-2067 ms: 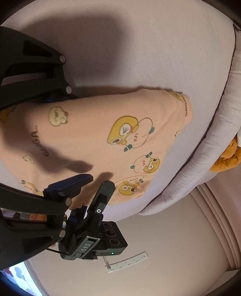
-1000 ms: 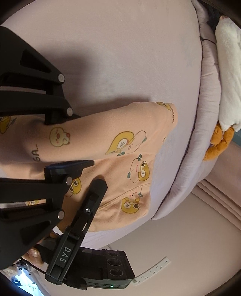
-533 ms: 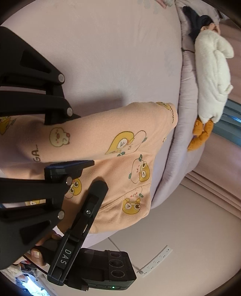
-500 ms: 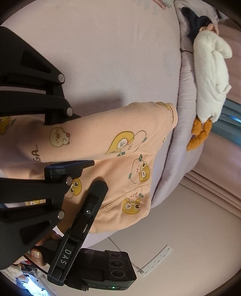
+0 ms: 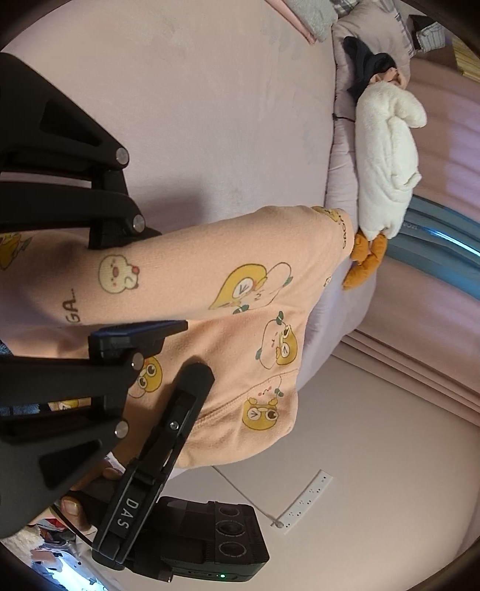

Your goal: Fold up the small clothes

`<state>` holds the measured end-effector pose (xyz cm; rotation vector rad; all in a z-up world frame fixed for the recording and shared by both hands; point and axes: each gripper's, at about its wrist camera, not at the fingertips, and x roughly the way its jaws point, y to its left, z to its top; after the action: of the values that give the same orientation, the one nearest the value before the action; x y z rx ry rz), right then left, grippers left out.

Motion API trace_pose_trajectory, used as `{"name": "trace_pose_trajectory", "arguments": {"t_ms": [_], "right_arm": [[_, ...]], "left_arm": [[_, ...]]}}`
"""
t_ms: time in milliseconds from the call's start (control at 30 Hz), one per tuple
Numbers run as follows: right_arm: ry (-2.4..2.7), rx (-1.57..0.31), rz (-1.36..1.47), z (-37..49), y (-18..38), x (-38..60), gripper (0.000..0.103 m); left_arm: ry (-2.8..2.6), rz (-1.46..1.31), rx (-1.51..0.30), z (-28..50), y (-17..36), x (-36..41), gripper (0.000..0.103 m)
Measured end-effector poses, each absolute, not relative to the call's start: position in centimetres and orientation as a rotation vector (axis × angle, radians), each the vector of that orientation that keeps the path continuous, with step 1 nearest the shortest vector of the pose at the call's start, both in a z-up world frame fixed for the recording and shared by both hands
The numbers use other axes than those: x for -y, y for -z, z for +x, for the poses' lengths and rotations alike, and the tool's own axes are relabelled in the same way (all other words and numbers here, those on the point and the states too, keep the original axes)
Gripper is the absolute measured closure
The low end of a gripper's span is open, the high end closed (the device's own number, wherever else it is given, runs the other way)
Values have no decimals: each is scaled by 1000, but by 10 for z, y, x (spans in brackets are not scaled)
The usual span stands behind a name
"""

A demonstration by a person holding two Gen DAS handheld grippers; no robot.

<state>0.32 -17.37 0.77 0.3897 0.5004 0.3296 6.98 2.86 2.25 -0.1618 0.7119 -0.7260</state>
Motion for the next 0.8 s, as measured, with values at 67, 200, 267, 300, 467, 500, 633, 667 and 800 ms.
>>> {"name": "trace_pose_trajectory", "arguments": {"t_ms": [67,200,267,300,467,500,633,667,800], "right_arm": [[-336,-485,380,-2,-13,171,77],[-350,-464,363,-6,-20,167,77],[-356,-453,355,-9,-23,164,77],[-360,-448,352,-9,-25,163,77],[-376,-425,344,-14,-28,160,77],[-377,-423,339,-14,-29,159,77],[-380,-420,319,-14,-29,153,77],[-382,-420,317,-15,-28,153,77],[-388,-422,308,-17,-27,150,77]], "left_arm": [[722,-158,-697,64,-28,-30,76],[715,-157,-672,54,-37,-36,76],[713,-155,-662,52,-40,-38,76],[711,-157,-656,50,-43,-40,76],[701,-151,-636,41,-49,-46,76],[698,-150,-634,40,-50,-47,76],[690,-150,-630,37,-47,-52,76],[688,-150,-629,34,-47,-53,76],[676,-147,-625,27,-48,-55,76]]}}
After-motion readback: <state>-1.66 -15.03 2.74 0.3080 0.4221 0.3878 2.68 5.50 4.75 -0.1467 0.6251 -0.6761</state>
